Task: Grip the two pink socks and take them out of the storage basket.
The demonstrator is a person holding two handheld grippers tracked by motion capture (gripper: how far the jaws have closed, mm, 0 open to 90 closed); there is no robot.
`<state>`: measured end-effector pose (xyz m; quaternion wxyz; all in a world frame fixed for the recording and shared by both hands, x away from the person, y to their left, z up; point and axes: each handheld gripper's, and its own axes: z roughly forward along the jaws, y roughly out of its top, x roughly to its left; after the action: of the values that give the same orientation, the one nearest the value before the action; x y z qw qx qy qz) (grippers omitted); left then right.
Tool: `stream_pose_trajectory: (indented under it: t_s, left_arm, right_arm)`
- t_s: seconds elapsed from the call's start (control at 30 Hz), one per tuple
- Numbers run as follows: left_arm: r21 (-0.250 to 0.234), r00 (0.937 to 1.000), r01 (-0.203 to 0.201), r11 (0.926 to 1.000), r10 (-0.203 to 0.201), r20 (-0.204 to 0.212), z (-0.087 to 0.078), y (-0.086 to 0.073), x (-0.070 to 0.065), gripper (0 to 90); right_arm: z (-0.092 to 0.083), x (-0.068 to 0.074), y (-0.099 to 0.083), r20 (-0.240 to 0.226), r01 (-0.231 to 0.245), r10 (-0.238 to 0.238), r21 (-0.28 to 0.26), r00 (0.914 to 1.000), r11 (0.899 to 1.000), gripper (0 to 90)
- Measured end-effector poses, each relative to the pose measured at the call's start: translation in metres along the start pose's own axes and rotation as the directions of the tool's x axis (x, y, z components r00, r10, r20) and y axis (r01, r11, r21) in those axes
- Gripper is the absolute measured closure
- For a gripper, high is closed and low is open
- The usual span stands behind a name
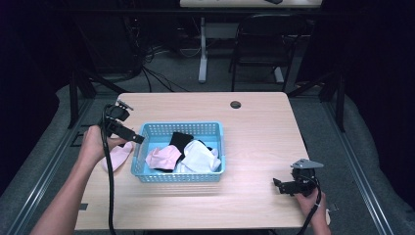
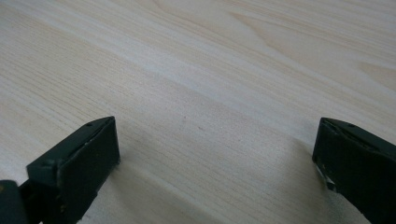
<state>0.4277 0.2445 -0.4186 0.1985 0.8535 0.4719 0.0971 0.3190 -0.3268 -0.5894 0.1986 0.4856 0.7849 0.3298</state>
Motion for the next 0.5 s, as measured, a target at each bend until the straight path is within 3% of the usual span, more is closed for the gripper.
stream_pose_trajectory:
  t_s: [0.2, 0.33, 0.5]
  left_arm:
    - [0.004, 0.9986, -0.039, 0.9992, 0.039, 0.035, 0.015, 0.010, -0.019, 0.0]
    - [0.036, 0.9958, -0.070, 0.9969, 0.067, 0.062, 0.035, 0.015, -0.033, 0.2]
    - [0.064, 0.9939, -0.086, 0.9942, 0.081, 0.075, 0.052, 0.014, -0.038, 0.3]
  right_arm:
    - [0.000, 0.000, 0.000, 0.000, 0.001, -0.001, 0.001, 1.0000, 1.000, 0.1]
    - [0.000, 0.000, 0.000, 0.000, 0.000, 0.000, 0.001, 1.0000, 1.000, 0.1]
    - [0.000, 0.000, 0.000, -0.001, 0.003, -0.003, -0.001, 1.0000, 1.000, 0.1]
